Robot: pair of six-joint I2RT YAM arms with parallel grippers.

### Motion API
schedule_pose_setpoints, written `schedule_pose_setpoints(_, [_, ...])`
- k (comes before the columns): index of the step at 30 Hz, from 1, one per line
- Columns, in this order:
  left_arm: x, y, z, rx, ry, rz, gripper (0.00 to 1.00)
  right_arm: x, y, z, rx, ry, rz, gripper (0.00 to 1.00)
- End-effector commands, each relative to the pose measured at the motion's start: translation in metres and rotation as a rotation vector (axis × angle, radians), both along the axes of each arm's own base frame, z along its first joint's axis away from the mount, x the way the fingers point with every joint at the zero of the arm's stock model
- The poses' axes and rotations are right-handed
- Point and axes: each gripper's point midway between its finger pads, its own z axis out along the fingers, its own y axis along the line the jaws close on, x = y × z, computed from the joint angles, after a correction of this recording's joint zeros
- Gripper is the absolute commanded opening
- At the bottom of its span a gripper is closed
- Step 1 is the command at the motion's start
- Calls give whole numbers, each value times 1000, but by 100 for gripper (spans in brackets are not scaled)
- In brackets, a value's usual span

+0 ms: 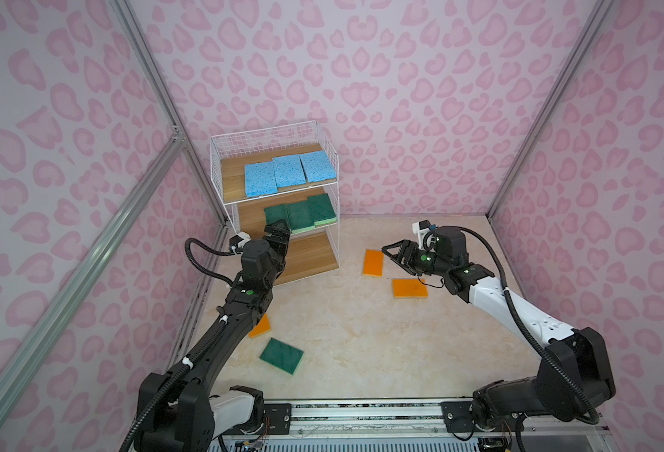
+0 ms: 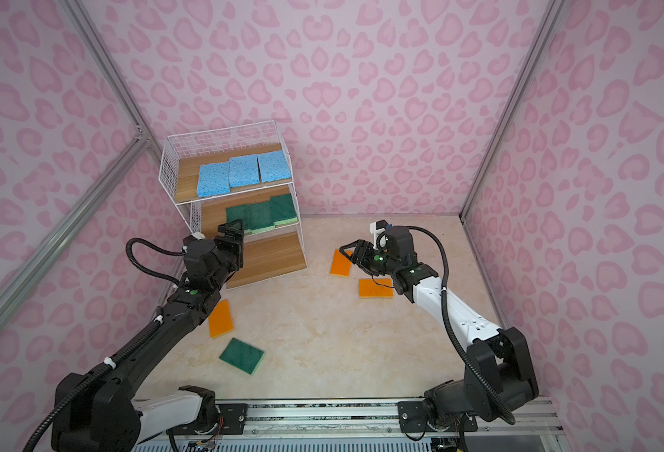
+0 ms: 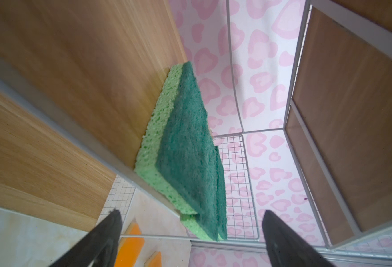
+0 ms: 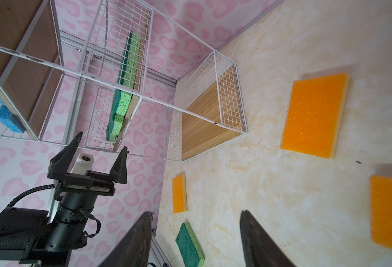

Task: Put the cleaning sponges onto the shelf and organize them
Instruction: 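Withdraw the left gripper from the shelf while the right reaches toward the table sponge, then close the right gripper on the green sponge lying on the table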

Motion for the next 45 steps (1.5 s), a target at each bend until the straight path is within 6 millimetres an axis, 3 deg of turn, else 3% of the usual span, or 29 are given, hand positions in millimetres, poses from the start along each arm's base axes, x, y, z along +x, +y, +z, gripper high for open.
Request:
schedule_pose_setpoints(1, [-11, -1, 2, 141, 7, -42, 96, -5, 5, -7, -44, -8, 36, 62])
schedule_pose_setpoints(8, [-67, 12, -45, 344, 183, -107, 99, -37, 41, -43, -253, -26, 180, 63])
schedule_pose_setpoints(14, [-114, 20, -80, 431, 272, -161, 98, -85, 103, -81, -365, -84, 345, 70])
schedule_pose_setpoints(23, [-162, 33, -133, 427, 380, -173, 98, -145, 185, -131, -422, -125, 571, 72])
schedule_pose_setpoints(33, [-189, 48, -152, 454, 422, -140, 98, -175, 229, -167, -495, -110, 669, 68])
schedule_pose_setpoints(45, [-197, 56, -142, 496, 398, -116, 98, -199, 251, -200, -533, -57, 723, 63])
